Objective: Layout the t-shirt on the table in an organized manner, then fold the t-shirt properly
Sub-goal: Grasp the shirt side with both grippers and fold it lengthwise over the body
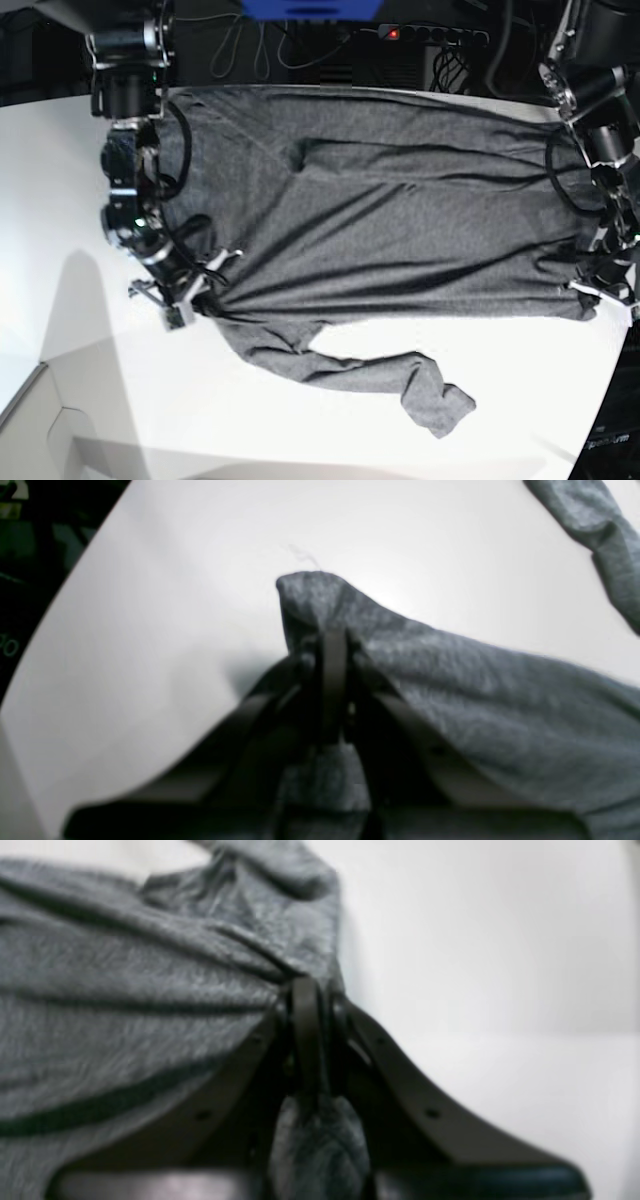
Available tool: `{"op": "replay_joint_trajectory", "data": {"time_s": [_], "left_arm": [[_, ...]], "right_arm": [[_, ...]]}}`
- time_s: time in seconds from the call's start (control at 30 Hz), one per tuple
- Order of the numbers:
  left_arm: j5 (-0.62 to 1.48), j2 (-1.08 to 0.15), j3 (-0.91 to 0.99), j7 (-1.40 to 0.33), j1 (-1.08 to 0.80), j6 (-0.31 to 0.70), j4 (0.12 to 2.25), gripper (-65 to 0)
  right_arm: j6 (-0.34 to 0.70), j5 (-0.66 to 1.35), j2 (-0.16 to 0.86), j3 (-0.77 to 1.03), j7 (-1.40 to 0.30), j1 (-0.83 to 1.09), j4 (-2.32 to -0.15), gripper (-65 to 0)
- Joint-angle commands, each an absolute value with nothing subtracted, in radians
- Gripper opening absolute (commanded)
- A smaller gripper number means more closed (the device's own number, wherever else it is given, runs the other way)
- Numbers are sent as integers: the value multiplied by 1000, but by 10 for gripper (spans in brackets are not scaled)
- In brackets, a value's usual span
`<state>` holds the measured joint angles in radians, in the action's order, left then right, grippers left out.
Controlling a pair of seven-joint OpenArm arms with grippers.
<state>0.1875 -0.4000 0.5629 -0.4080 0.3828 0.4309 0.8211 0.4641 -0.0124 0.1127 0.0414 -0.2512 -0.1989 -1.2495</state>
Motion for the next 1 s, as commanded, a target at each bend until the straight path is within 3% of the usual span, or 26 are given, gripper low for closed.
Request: {"op": "replay_joint_trajectory", "data": {"time_s": [0.0, 0.3, 0.7, 0.97], "left_arm": [[200, -424, 567, -383, 410, 432, 842, -650], [268, -426, 611, -384, 401, 433, 843, -650], [430, -427, 618, -495, 202, 433, 1084, -650], [490, -433, 618, -489, 85, 433, 1109, -650]], "right_arm": [[464, 2, 114, 51, -222, -205, -1296, -650], [464, 2, 116, 70, -220, -65, -1443, -650], [464, 2, 119, 74, -214, 107, -1638, -650], [464, 2, 130, 90, -213, 236, -1727, -650]]}}
